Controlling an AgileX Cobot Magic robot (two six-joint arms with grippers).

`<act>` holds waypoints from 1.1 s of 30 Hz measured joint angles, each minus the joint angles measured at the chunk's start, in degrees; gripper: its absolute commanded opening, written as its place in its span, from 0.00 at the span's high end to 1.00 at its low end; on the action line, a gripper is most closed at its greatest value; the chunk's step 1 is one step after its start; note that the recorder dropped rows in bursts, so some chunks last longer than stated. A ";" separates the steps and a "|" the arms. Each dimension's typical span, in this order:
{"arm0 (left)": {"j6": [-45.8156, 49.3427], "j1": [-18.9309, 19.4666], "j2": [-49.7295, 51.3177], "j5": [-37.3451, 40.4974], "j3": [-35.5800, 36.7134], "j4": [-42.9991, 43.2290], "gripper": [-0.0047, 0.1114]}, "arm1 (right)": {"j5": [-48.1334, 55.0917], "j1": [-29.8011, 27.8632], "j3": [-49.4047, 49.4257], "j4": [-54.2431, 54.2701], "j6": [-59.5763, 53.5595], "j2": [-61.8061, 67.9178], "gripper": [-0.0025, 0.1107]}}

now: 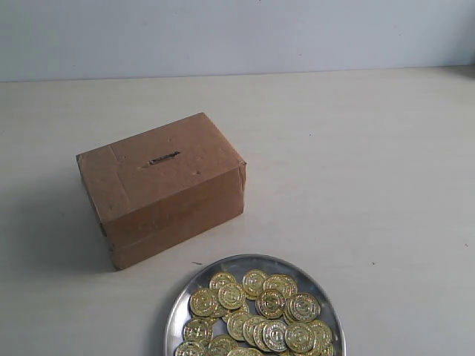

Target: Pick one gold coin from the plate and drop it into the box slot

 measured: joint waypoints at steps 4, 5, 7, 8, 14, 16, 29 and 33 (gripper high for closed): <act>0.00 0.00 0.00 0.00 0.00 0.00 0.96 | 3.96 0.00 -4.48 2.61 -2.02 8.98 0.98; 0.00 0.00 0.00 0.00 0.00 0.00 0.96 | 4.83 0.00 -5.58 3.56 -2.78 11.07 0.98; 0.00 0.00 0.00 0.00 0.00 0.00 0.96 | 8.02 0.00 -9.12 6.09 -5.03 17.50 0.98; 0.00 0.00 0.00 0.00 0.00 0.00 0.96 | 9.99 0.00 -11.49 6.65 -5.89 21.28 0.98; 0.00 0.00 0.00 0.00 0.00 0.00 0.96 | 12.53 0.14 -18.59 7.22 -7.33 33.08 0.98; 0.00 0.00 0.00 0.00 0.00 0.00 0.96 | 12.16 2.32 -19.73 5.87 -8.93 35.87 0.98; 0.00 0.00 0.00 0.00 0.00 0.00 0.96 | 5.63 28.64 -20.54 -21.14 2.83 52.66 0.98; 0.00 0.00 0.00 0.00 0.00 0.00 0.96 | 5.76 34.42 -20.63 -22.41 3.23 57.22 0.98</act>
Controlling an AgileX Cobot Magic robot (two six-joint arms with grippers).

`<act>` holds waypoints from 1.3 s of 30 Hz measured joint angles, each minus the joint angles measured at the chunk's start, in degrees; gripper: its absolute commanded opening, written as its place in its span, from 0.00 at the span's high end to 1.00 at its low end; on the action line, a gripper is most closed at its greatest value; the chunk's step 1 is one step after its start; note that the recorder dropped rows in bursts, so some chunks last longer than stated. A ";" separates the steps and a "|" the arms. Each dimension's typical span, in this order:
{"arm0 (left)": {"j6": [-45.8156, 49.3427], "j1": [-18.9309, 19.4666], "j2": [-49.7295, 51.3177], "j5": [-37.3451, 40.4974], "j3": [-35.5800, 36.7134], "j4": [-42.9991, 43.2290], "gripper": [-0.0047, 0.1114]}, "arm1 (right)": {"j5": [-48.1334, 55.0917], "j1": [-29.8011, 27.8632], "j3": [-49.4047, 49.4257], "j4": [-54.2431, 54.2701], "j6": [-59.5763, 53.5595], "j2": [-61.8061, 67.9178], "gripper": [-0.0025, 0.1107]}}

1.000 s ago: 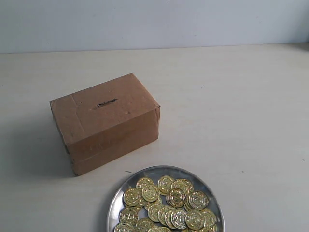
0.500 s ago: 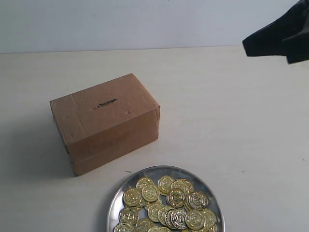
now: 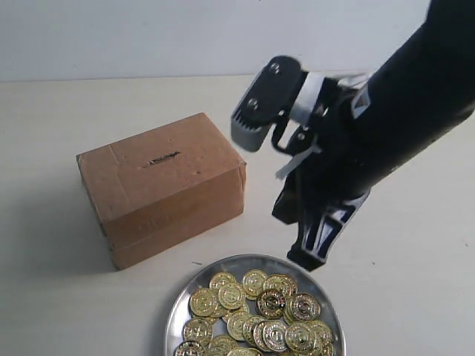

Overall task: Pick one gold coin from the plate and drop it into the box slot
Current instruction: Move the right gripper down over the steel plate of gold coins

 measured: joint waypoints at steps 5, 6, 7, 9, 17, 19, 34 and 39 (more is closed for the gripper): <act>0.00 0.00 0.00 0.00 0.00 0.00 0.96 | 0.58 10.01 0.00 -0.64 0.00 8.77 0.85; 0.00 0.00 0.00 0.00 0.00 0.00 0.96 | 0.31 10.99 0.00 -1.12 0.00 10.09 0.80; 0.00 0.00 0.00 0.00 0.00 0.00 0.96 | -0.05 12.05 0.00 -1.59 0.00 11.48 0.74; 0.00 0.00 0.00 0.00 0.00 0.00 0.96 | -0.18 13.26 0.00 -2.48 0.12 14.14 0.66; 0.00 0.00 0.00 0.00 0.00 0.00 0.96 | -0.18 13.26 0.00 -9.19 18.05 15.04 0.61; 0.00 0.00 0.00 0.00 0.00 0.00 0.96 | -0.18 13.26 0.00 -9.54 25.53 15.04 0.61; 0.00 0.00 0.00 0.00 0.00 0.00 0.96 | -5.26 13.26 1.94 -7.08 30.74 19.76 0.61; 0.00 0.00 0.00 0.00 0.00 0.00 0.96 | -4.05 13.51 1.94 -4.98 28.69 20.00 0.62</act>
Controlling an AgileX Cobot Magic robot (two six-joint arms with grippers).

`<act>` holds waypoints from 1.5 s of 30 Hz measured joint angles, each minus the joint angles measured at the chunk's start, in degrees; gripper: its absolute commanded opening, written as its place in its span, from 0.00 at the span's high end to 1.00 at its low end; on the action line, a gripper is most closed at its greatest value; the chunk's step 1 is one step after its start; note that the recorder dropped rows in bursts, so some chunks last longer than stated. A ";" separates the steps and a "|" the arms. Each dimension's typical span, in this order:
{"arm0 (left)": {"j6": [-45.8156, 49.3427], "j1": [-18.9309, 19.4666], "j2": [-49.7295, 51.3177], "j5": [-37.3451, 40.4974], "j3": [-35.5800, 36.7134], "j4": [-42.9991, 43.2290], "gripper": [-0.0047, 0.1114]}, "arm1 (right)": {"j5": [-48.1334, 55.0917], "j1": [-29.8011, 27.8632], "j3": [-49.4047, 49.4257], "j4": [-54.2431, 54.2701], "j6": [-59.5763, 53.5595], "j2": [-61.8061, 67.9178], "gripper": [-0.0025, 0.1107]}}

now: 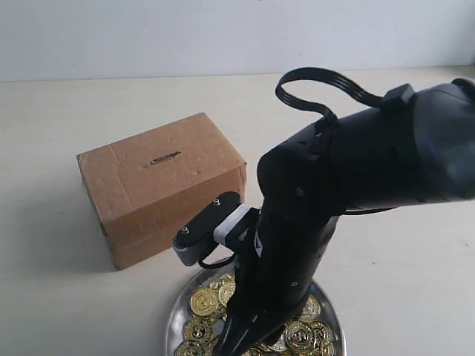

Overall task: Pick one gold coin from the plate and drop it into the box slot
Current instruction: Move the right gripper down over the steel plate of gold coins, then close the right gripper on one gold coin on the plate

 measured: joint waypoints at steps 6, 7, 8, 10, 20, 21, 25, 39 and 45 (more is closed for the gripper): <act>0.00 0.00 0.00 0.00 0.00 0.00 0.96 | 0.84 3.71 0.00 0.27 -17.34 0.00 0.62; 0.00 0.00 0.00 0.00 0.00 0.00 0.96 | 0.67 3.69 0.00 0.27 -18.93 0.00 0.62; 0.00 0.00 0.00 0.00 0.00 0.00 0.96 | 0.44 3.73 0.00 0.27 -20.78 0.00 0.62; 0.00 0.00 0.00 0.00 0.00 0.00 0.96 | -0.14 3.73 0.00 1.41 -26.19 0.00 0.62; 0.00 0.00 0.00 0.00 0.00 0.00 0.96 | -1.38 3.73 0.00 7.58 -40.40 3.21 0.59; 0.00 0.00 0.00 0.00 0.00 0.00 0.96 | -1.47 3.73 0.00 7.58 -40.52 3.47 0.59; 0.00 0.00 0.00 0.00 0.00 0.00 0.96 | -1.94 3.73 0.00 7.58 -40.76 3.65 0.59; 0.00 0.00 0.00 0.00 0.00 0.00 0.96 | -2.80 3.73 0.00 6.97 -40.90 4.98 0.52; 0.00 0.00 0.00 0.00 0.00 0.00 0.96 | -2.82 3.73 0.00 6.97 -40.90 4.98 0.52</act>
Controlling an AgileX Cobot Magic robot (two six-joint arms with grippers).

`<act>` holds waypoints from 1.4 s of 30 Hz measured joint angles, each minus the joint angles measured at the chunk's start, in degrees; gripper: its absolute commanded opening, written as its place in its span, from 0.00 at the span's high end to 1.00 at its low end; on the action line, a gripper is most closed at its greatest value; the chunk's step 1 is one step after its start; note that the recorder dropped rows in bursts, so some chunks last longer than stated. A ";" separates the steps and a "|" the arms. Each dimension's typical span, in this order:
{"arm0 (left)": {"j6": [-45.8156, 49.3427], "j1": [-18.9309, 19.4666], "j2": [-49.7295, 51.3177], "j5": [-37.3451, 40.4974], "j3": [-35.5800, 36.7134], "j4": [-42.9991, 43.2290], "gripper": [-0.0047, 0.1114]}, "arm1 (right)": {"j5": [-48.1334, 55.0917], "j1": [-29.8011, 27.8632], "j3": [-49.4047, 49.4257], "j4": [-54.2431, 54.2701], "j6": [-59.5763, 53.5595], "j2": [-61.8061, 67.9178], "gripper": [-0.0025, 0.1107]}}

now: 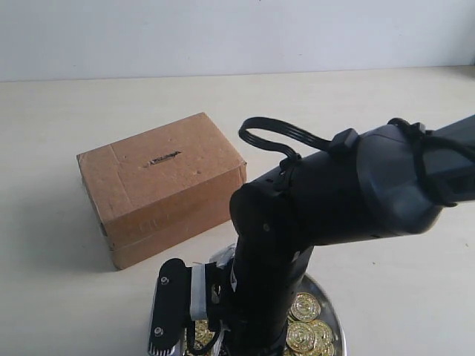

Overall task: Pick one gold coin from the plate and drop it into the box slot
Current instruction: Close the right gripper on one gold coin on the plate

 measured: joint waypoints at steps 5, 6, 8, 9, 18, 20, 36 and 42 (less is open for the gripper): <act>0.00 0.00 0.00 0.00 0.00 0.00 0.96 | 0.00 0.00 0.00 0.35 0.00 0.00 0.52; 0.00 0.00 0.00 0.00 0.00 0.00 0.96 | 0.00 0.00 0.00 0.49 0.00 0.00 0.52; 0.00 0.00 0.00 0.00 0.00 0.00 0.96 | 0.00 0.00 0.00 0.89 0.00 0.00 0.52; 0.00 0.00 0.00 0.00 0.00 0.00 0.96 | 0.00 0.00 0.00 0.89 0.00 0.00 0.53; 0.00 0.00 0.00 0.00 0.00 0.00 0.96 | 0.00 0.00 0.00 1.40 -0.11 0.00 0.53; 0.00 0.00 0.00 0.00 0.00 0.00 0.96 | -0.11 0.00 0.00 2.34 -0.81 0.00 0.53; 0.00 0.00 0.00 0.00 0.00 0.00 0.96 | 0.01 0.00 0.00 2.56 1.44 0.00 0.53; 0.00 0.00 0.00 0.00 0.00 0.00 0.96 | 0.01 0.00 0.00 2.56 2.81 0.00 0.53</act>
